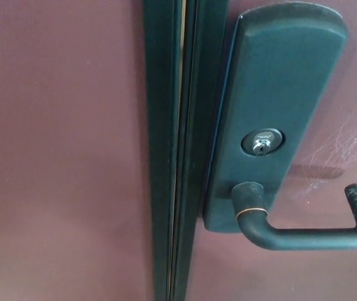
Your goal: The robot walks towards the door handle and put its right hand on it and twist the handle
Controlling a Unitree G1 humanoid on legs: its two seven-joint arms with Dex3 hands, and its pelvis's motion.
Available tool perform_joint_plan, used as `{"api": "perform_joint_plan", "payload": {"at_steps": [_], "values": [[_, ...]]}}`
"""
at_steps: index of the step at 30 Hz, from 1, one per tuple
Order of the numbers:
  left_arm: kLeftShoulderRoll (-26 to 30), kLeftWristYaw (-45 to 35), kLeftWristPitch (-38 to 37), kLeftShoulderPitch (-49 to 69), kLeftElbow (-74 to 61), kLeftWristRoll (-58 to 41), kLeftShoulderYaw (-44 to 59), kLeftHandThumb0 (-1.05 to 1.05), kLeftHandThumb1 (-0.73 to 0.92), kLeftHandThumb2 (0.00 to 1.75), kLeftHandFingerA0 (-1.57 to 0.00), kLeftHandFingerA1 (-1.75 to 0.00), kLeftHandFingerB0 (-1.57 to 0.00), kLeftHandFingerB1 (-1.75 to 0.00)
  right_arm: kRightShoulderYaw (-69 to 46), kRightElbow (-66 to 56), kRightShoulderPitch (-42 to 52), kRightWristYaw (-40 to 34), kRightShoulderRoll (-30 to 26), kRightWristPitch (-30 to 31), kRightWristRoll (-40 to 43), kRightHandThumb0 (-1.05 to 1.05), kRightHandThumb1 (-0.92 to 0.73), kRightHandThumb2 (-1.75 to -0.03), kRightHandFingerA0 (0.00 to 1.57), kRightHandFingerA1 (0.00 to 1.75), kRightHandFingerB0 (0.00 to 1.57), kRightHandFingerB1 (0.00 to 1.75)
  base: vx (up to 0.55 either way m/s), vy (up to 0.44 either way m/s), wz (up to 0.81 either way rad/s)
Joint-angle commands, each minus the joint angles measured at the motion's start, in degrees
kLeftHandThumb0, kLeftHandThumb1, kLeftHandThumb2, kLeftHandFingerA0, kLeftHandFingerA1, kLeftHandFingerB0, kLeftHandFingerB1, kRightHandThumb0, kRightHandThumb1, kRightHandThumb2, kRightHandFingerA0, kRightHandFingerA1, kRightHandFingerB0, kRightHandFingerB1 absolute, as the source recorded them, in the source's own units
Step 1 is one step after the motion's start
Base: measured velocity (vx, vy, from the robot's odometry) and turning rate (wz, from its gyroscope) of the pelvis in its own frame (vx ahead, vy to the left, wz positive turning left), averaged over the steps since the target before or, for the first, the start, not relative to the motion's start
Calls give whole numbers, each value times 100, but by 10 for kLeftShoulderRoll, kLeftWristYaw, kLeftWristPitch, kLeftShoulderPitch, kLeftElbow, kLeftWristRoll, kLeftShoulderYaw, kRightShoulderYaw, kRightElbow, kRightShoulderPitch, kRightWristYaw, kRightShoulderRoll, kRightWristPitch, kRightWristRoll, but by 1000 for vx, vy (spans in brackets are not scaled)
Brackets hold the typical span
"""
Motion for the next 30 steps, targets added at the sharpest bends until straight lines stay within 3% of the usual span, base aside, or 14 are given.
{"api": "perform_joint_plan", "payload": {"at_steps": [1, 5, 9, 14, 22, 25, 28, 29, 30], "values": [[2, -11, -2, -2, -4, 0, 3, -27, 52, 59, -78, -74, -60, -66, -59, -90, 23, 77, -14, -10, 75, -9, -67, -59, 61, 53, 52, 47, 0, 0, 0], [9, -21, -4, -7, -7, -6, 9, -27, 51, 57, -77, -73, -60, -66, -87, -264, 107, 99, -29, 9, 96, -11, -65, -58, 60, 52, 53, 48, 0, 0, 0], [10, -21, -4, -3, -6, -6, 10, -28, 52, 57, -77, -73, -60, -66, -99, -338, 146, 112, -29, 23, 103, -11, -65, -58, 60, 52, 53, 48, 0, 0, 0], [7, -14, 16, -35, 2, -4, 11, -28, 52, 57, -76, -73, -59, -65, -157, -580, 243, 146, -60, 43, 156, -10, -64, -58, 62, 55, 56, 51, 0, 0, 0], [8, -11, 15, -37, 2, -5, 12, -29, 52, 57, -77, -73, -59, -65, -229, -703, 282, 168, -70, 63, 210, -10, -64, -58, 63, 58, 56, 53, 0, 0, 0], [8, -10, 13, -32, 1, -9, 16, -27, 52, 58, -78, -74, -59, -65, -295, -793, 289, 178, -80, 68, 285, -11, -63, -57, 63, 62, 59, 57, 0, 0, 0], [8, -12, 12, -33, 0, -10, 17, -28, 52, 58, -78, -74, -59, -65, -316, -831, 297, 180, -78, 79, 296, -11, -63, -58, 65, 64, 60, 59, 0, 0, 0], [9, -12, 13, -37, 0, -8, 16, -27, 52, 58, -80, -74, -59, -66, -337, -854, 295, 180, -85, 77, 317, -26, -45, -83, 69, 77, 65, 71, 0, 0, 0], [10, -12, 16, -44, 0, -5, 14, -27, 52, 58, -80, -74, -59, -66, -367, -889, 293, 181, -95, 73, 349, -26, -45, -83, 69, 77, 65, 71, 0, 0, 0]]}}
